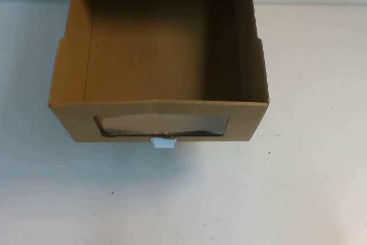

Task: Close the shoe box

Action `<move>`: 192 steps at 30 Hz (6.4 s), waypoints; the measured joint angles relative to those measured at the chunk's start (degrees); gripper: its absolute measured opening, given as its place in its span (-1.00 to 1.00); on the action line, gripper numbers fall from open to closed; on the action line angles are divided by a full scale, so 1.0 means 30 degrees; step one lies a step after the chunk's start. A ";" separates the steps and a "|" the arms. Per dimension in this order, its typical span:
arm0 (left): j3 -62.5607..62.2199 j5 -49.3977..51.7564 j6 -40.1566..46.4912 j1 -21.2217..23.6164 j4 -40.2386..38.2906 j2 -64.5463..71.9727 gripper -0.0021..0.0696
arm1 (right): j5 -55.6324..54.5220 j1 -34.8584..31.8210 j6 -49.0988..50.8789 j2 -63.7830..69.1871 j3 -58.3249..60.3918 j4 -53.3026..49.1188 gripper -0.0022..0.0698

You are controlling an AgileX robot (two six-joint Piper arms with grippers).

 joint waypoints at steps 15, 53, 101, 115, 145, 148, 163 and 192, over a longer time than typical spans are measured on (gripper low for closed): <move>0.0000 -0.3531 -0.0782 0.0000 -0.7096 0.0000 -0.96 | 0.0000 0.0000 0.0000 0.0000 0.0000 0.0000 -0.97; -3.7398 1.2608 0.6306 0.0000 -0.9649 3.2013 -0.96 | 0.0000 0.0000 0.0000 0.0000 0.0000 0.0000 -0.97; -4.9749 1.6423 0.4188 0.0000 -0.9456 4.2097 -0.96 | -0.5463 0.0000 0.0297 0.0000 -0.0167 0.9323 -0.97; -4.9749 1.6423 0.4188 0.0000 -0.9492 4.2128 -0.96 | 0.9126 0.0000 -0.4671 1.1272 -1.2121 0.9163 -0.97; -4.9749 1.6423 0.4188 0.0000 -0.9645 4.2128 -0.96 | 0.5759 1.6173 -0.0354 2.7276 -2.4375 0.2670 -0.97; -4.9749 1.6423 0.4188 0.0000 -0.9645 4.2128 -0.96 | 0.5600 1.6173 -0.0446 2.8408 -2.5488 0.2627 -0.97; -4.9749 1.6423 0.4188 0.0000 -0.9718 4.2137 -0.95 | 0.5727 1.6026 -0.0565 3.1638 -2.9136 0.2208 -0.97; -4.9749 1.6423 0.4151 0.0000 -0.9787 4.2169 -0.95 | 0.8706 1.2722 -0.3371 3.4287 -3.4143 0.4398 -0.97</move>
